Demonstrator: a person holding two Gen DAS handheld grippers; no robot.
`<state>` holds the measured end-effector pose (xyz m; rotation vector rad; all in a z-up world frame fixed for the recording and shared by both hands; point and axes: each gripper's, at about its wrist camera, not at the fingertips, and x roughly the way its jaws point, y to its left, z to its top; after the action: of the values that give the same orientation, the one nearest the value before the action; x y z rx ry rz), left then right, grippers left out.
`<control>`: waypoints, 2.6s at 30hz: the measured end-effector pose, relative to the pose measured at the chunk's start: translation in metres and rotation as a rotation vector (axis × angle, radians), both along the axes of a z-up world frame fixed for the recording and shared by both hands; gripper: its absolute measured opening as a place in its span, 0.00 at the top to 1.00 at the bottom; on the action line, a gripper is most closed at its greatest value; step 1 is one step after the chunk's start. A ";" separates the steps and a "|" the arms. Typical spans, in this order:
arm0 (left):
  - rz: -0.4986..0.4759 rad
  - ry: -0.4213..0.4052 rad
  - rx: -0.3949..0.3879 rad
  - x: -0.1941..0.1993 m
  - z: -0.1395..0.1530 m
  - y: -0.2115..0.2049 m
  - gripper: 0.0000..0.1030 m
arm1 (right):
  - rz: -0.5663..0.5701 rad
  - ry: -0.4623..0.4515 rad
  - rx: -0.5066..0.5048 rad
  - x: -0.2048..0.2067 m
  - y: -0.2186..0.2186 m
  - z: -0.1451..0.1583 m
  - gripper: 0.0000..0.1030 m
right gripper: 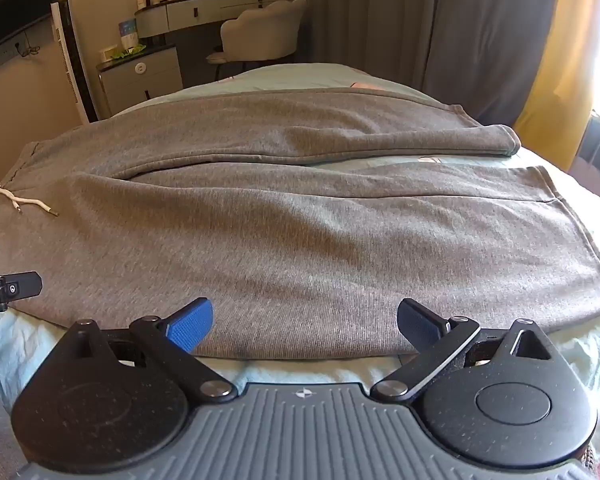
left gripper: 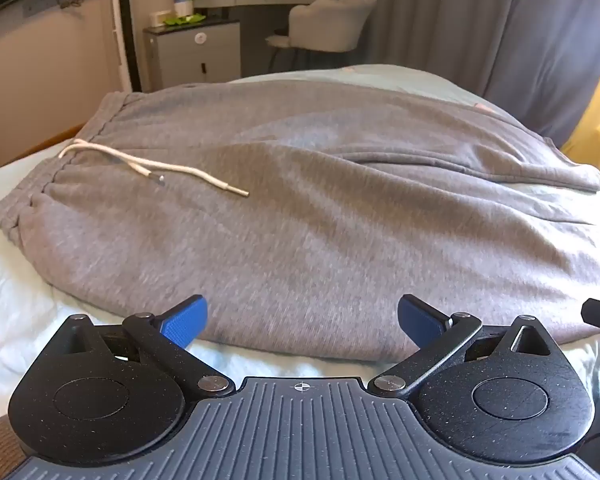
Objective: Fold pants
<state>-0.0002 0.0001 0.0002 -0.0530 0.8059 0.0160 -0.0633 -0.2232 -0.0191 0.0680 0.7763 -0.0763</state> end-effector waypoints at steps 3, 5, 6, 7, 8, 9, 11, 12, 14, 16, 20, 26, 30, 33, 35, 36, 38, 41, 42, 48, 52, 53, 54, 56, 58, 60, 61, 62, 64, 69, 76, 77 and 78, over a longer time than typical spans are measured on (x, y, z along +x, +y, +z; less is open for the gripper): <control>-0.001 0.004 -0.005 0.000 0.000 0.001 0.00 | 0.000 0.000 -0.003 0.000 0.000 0.000 0.04; 0.000 0.007 -0.007 0.000 0.000 0.002 0.00 | 0.000 -0.001 -0.001 0.000 0.000 0.000 0.04; 0.000 0.007 -0.008 0.000 0.000 0.001 0.00 | -0.001 -0.001 0.000 0.000 0.000 0.000 0.04; -0.001 0.006 -0.009 -0.001 0.000 0.001 0.00 | -0.003 -0.002 0.002 0.000 0.000 0.000 0.04; -0.002 0.005 -0.008 -0.001 0.000 0.000 0.00 | -0.004 -0.003 0.004 0.000 -0.001 0.000 0.04; -0.002 0.006 -0.007 -0.001 0.001 0.000 0.00 | -0.004 -0.003 0.005 0.000 -0.001 0.000 0.04; -0.002 0.005 -0.003 -0.002 0.002 -0.001 0.00 | -0.008 -0.004 0.006 0.000 -0.001 0.000 0.04; -0.002 0.005 -0.002 -0.002 0.002 -0.001 0.00 | -0.009 -0.001 0.006 0.001 -0.001 0.000 0.04; -0.003 0.005 -0.002 -0.002 0.001 -0.001 0.00 | -0.011 0.000 0.005 0.002 0.001 0.000 0.04; -0.003 0.007 -0.001 -0.002 0.001 -0.001 0.00 | -0.010 -0.003 0.009 0.001 -0.002 0.000 0.04; -0.003 0.007 -0.001 0.000 -0.002 -0.001 0.00 | -0.012 -0.004 0.011 0.001 -0.003 0.000 0.04; -0.003 0.007 0.000 -0.001 -0.001 -0.002 0.00 | -0.012 -0.005 0.010 0.000 -0.003 0.000 0.04; -0.004 0.007 -0.002 -0.001 -0.001 -0.001 0.00 | -0.012 -0.005 0.011 0.000 -0.003 0.000 0.04; -0.007 0.007 -0.002 -0.001 -0.002 -0.001 0.00 | -0.013 -0.006 0.012 0.000 -0.003 0.000 0.04; -0.008 0.008 -0.004 -0.001 -0.002 -0.001 0.00 | -0.013 -0.005 0.012 0.000 -0.004 0.000 0.04; -0.009 0.008 -0.005 -0.001 -0.002 -0.001 0.00 | -0.013 -0.005 0.013 0.001 -0.004 0.000 0.04; -0.009 0.009 -0.006 -0.001 -0.002 -0.001 0.00 | -0.014 -0.006 0.014 0.000 -0.004 0.000 0.04; -0.008 0.011 -0.006 0.000 -0.002 -0.001 0.00 | -0.014 -0.005 0.013 0.000 -0.004 0.000 0.04; -0.008 0.011 -0.006 -0.001 -0.002 -0.001 0.00 | -0.015 -0.006 0.014 0.000 -0.004 0.000 0.04; -0.008 0.012 -0.006 0.000 -0.003 -0.001 0.00 | -0.017 -0.007 0.015 0.001 -0.005 0.000 0.04; -0.008 0.012 -0.007 0.000 -0.003 -0.001 0.00 | -0.019 -0.007 0.014 0.000 -0.004 0.000 0.04; -0.008 0.012 -0.007 0.000 -0.003 -0.001 0.00 | -0.019 -0.007 0.013 0.000 -0.004 0.000 0.04; -0.008 0.013 -0.008 0.000 -0.003 -0.001 0.00 | -0.019 -0.007 0.014 0.000 -0.004 0.000 0.04; -0.008 0.013 -0.008 0.000 -0.003 -0.001 0.00 | -0.020 -0.007 0.013 -0.001 -0.004 0.001 0.04; -0.008 0.013 -0.009 0.000 -0.003 -0.001 0.00 | -0.019 -0.007 0.013 0.000 -0.004 0.000 0.04; -0.009 0.012 -0.009 0.000 -0.003 -0.001 0.00 | -0.019 -0.008 0.014 -0.001 -0.004 0.001 0.04; -0.009 0.013 -0.009 0.000 -0.003 -0.001 0.00 | -0.019 -0.007 0.014 0.000 -0.004 0.001 0.04; -0.008 0.013 -0.009 0.000 -0.003 -0.001 0.00 | -0.020 -0.007 0.013 0.000 -0.004 0.000 0.04; -0.009 0.012 -0.009 0.000 -0.003 -0.001 0.00 | -0.020 -0.008 0.014 -0.001 -0.004 0.001 0.04; -0.009 0.013 -0.009 0.000 -0.003 -0.001 0.00 | -0.020 -0.008 0.015 -0.001 -0.003 0.001 0.04; -0.010 0.017 -0.012 -0.001 -0.004 -0.001 0.00 | -0.020 -0.008 0.016 -0.001 -0.004 0.001 0.04; -0.010 0.017 -0.012 -0.001 -0.004 -0.001 0.00 | -0.020 -0.007 0.016 -0.001 -0.004 0.001 0.04; -0.010 0.017 -0.012 -0.001 -0.004 -0.001 0.00 | -0.021 -0.007 0.016 0.000 -0.004 0.001 0.04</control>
<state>-0.0010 -0.0006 -0.0035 -0.0604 0.8233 0.0019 -0.0636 -0.2272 -0.0185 0.0916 0.7690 -0.0892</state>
